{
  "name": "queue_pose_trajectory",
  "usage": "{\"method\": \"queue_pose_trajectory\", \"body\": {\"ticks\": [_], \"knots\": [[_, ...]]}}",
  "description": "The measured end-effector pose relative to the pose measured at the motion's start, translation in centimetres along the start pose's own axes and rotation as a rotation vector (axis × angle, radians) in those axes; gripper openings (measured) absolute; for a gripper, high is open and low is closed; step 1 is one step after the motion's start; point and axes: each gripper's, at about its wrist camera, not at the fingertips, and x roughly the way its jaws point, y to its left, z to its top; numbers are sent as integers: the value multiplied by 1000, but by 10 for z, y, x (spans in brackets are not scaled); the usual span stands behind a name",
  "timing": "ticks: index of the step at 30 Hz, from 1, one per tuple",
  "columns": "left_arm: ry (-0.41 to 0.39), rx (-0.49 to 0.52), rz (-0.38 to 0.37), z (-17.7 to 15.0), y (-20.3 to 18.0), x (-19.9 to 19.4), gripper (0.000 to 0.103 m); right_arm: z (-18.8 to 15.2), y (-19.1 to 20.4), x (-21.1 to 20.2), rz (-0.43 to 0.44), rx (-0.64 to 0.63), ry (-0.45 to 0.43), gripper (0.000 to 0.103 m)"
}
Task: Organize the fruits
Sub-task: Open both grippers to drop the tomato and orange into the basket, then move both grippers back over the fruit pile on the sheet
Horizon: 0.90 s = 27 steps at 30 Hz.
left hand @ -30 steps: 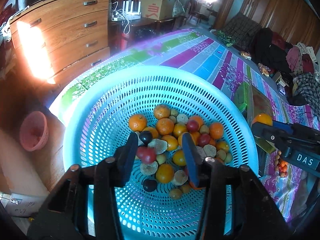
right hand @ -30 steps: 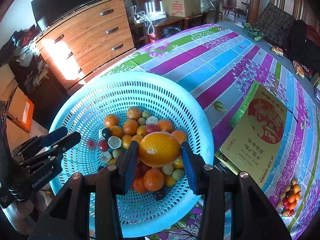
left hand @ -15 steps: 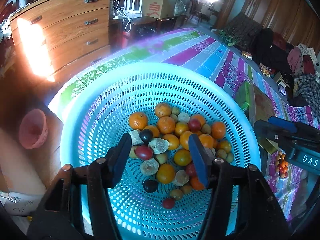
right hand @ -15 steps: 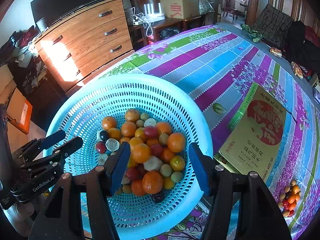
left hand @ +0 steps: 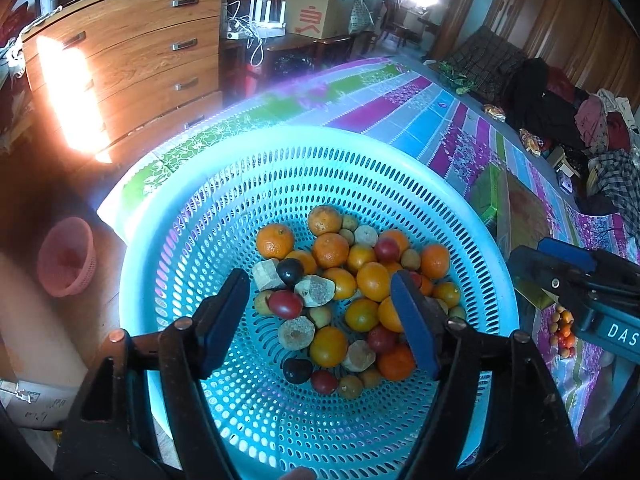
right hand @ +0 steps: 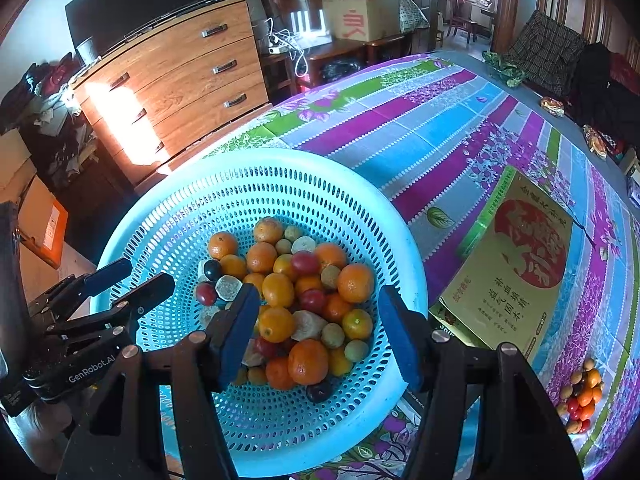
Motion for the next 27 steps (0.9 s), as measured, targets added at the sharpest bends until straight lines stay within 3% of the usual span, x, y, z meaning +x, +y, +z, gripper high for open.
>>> {"method": "queue_pose_trajectory", "body": {"ticks": [6, 10, 14, 17, 27], "knots": [[5, 6, -7, -3, -3, 1, 77, -4, 3, -8, 10, -5, -32, 68], [-2, 7, 2, -4, -4, 0, 88, -11, 7, -19, 6, -23, -77, 82], [-3, 7, 6, -4, -6, 0, 90, -29, 7, -35, -18, -45, -143, 82], [-12, 24, 14, -5, -11, -2, 103, -46, 0, -49, -47, -42, -194, 82], [-53, 74, 0, -7, -43, -7, 103, -96, -55, -81, -146, 75, -244, 87]]}}
